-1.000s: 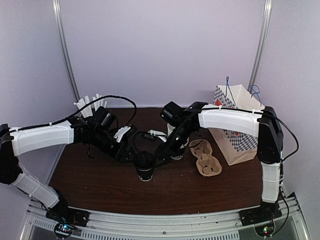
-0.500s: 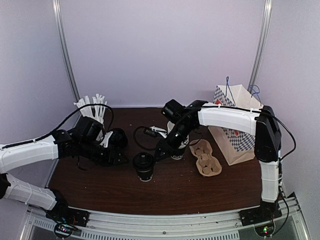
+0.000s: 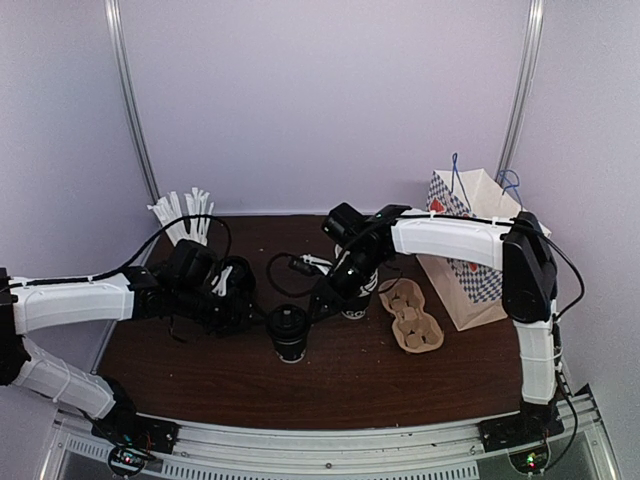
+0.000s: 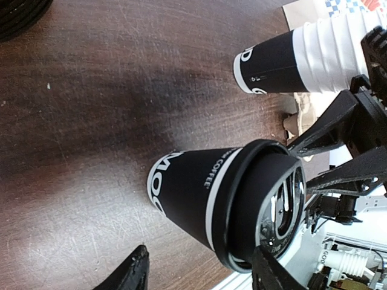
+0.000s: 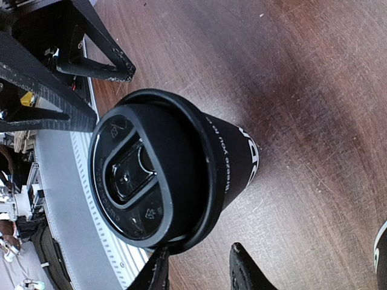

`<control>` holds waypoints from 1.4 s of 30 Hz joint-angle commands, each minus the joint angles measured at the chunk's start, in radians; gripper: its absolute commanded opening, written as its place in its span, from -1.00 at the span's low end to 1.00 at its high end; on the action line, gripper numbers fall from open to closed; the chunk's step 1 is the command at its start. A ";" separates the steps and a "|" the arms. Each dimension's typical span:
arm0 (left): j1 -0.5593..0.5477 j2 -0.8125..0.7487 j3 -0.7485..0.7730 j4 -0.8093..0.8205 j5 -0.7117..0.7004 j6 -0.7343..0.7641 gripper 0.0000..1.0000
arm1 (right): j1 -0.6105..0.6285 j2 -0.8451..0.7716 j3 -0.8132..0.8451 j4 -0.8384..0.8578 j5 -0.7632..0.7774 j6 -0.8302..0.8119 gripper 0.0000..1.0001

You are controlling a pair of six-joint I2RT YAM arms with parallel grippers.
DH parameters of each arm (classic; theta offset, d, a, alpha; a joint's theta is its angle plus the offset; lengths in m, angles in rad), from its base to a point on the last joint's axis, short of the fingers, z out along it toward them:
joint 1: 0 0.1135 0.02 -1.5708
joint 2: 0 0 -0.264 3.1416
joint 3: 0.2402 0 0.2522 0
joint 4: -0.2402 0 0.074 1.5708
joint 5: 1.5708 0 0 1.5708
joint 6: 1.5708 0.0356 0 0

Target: Pack the takeout coffee

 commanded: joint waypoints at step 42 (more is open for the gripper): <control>0.007 -0.071 -0.128 0.201 0.036 -0.174 0.10 | -0.007 0.023 -0.035 0.062 -0.060 0.067 -0.30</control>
